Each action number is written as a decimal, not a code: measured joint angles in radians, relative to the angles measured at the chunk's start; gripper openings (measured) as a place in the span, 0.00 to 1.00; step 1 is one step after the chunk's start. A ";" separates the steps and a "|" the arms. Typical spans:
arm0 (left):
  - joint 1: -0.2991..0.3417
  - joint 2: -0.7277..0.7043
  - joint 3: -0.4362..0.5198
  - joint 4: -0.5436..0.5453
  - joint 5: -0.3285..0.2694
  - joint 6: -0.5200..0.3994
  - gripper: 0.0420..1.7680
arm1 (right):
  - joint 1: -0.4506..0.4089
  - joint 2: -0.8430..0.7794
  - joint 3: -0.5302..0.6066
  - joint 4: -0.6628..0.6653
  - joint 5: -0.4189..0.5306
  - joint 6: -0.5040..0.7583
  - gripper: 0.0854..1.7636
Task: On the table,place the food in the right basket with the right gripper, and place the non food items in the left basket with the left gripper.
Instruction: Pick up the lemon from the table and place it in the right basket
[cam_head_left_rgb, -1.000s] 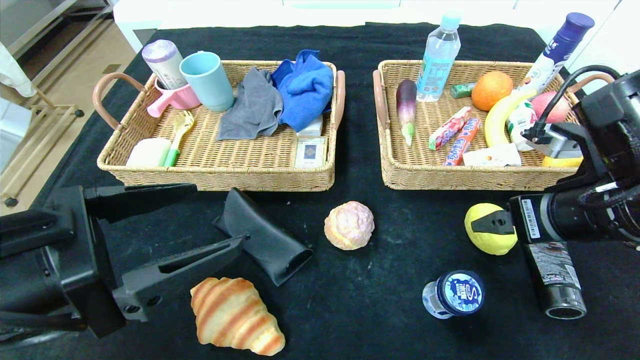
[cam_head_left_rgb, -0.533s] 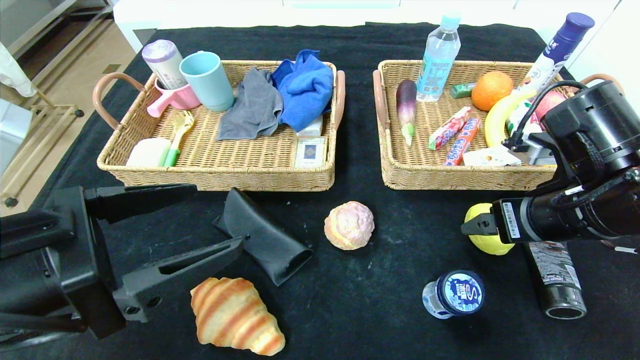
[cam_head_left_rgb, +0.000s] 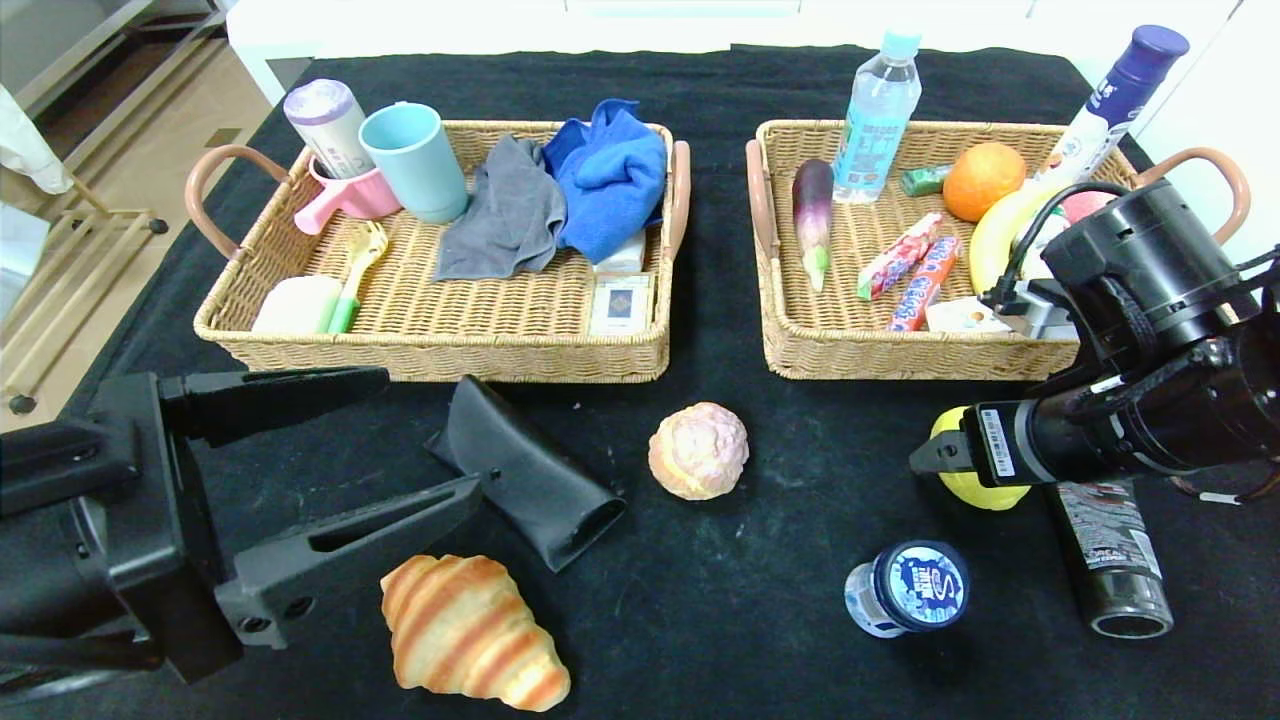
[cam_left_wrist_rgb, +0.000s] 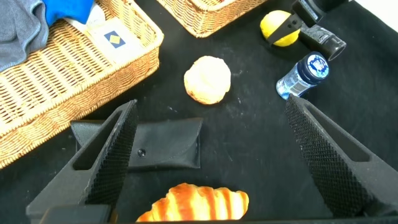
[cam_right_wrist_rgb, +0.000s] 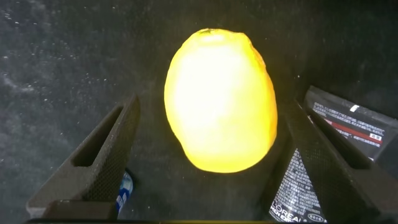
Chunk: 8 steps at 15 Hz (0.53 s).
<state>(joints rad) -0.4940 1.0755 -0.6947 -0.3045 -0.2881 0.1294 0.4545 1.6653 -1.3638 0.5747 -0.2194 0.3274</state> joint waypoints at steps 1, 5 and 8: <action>0.000 0.000 0.000 0.000 0.000 0.000 0.97 | 0.000 0.005 -0.001 -0.001 -0.001 0.000 0.97; 0.000 -0.006 0.000 0.000 0.000 0.001 0.97 | -0.001 0.019 -0.001 -0.001 -0.004 0.001 0.97; 0.000 -0.009 0.000 0.000 0.000 0.010 0.97 | 0.000 0.023 -0.001 -0.002 -0.007 0.001 0.97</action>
<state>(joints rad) -0.4936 1.0664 -0.6947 -0.3040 -0.2881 0.1389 0.4540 1.6885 -1.3651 0.5730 -0.2260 0.3281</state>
